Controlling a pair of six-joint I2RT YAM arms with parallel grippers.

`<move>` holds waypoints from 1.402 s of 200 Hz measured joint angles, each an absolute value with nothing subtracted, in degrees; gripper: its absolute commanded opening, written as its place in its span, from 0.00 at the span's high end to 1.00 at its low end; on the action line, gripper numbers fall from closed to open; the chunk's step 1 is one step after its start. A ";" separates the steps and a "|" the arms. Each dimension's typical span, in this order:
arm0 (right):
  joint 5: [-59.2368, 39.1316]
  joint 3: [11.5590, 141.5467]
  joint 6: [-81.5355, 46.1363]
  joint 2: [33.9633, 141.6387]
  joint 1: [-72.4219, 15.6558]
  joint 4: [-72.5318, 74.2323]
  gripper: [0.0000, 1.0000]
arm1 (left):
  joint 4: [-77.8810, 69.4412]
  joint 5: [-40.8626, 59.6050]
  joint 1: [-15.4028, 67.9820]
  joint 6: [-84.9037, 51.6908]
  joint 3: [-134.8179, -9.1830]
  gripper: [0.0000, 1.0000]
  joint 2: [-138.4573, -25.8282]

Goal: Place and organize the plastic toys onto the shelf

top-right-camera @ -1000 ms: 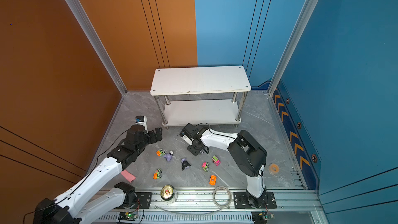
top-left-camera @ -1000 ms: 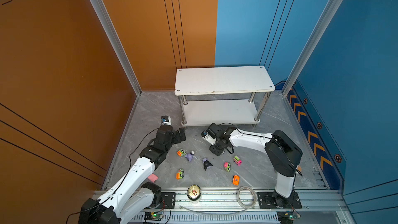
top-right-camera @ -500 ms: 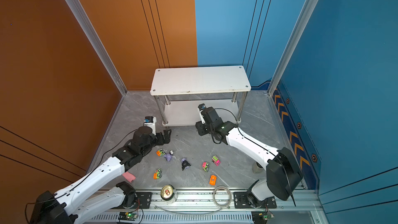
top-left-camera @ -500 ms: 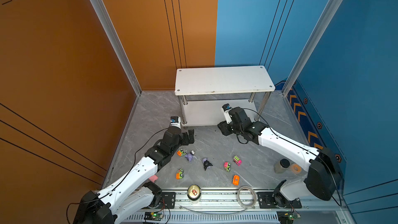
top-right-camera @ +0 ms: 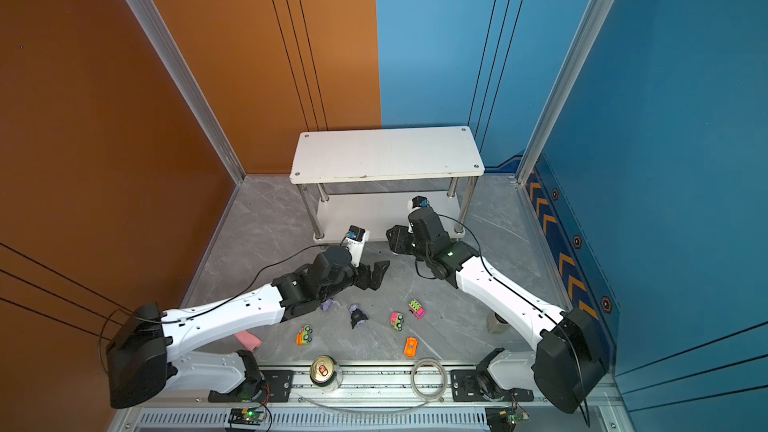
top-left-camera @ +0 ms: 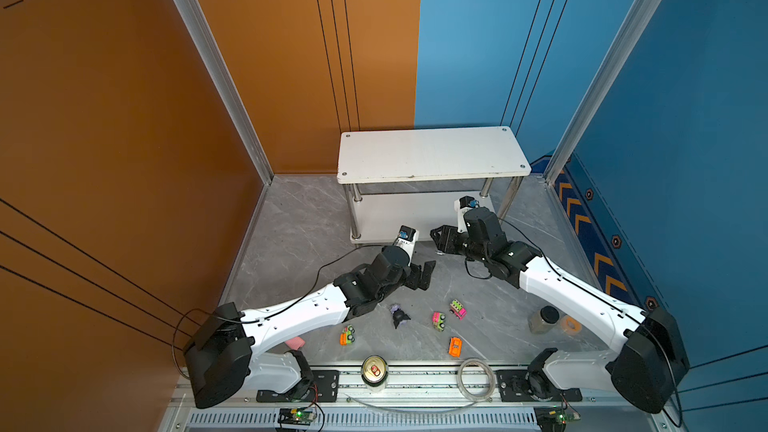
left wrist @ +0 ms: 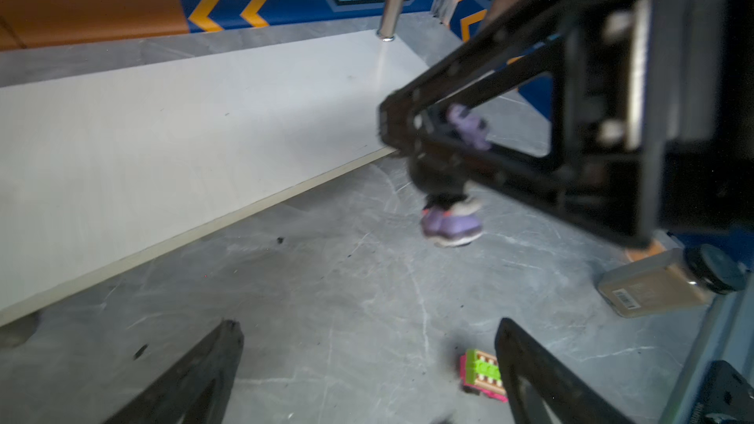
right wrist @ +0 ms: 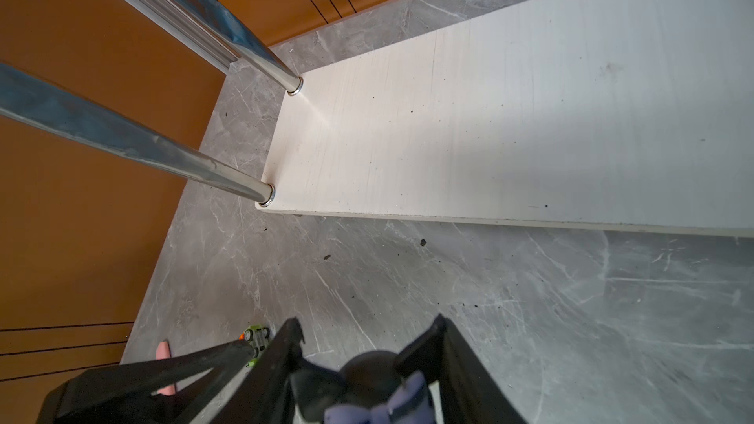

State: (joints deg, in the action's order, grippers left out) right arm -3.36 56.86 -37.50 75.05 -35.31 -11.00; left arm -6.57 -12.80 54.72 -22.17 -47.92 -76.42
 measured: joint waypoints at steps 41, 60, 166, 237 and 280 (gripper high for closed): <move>-3.95 56.80 -39.27 73.06 -35.35 -10.63 0.93 | -9.26 -7.66 55.70 -20.80 -53.28 0.05 -81.03; -4.38 56.58 -39.55 72.75 -35.35 -10.24 0.93 | -9.91 -6.04 55.77 -20.49 -54.87 0.10 -82.76; -10.39 56.38 -42.50 68.40 -33.17 -10.07 0.94 | -7.16 -0.27 53.52 -18.68 -61.08 0.75 -86.26; -15.46 56.38 -43.77 63.59 -29.80 -14.85 0.92 | -3.75 3.51 53.15 -11.53 -63.68 0.88 -86.13; -17.67 57.67 -43.55 61.45 -29.45 -20.25 0.82 | -3.62 5.98 53.19 -3.27 -62.11 0.90 -84.27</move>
State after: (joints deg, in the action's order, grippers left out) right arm -17.67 57.67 -43.55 61.45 -29.45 -20.25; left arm -3.62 5.98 53.19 -3.27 -62.11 -84.27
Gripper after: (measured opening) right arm 0.497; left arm 0.248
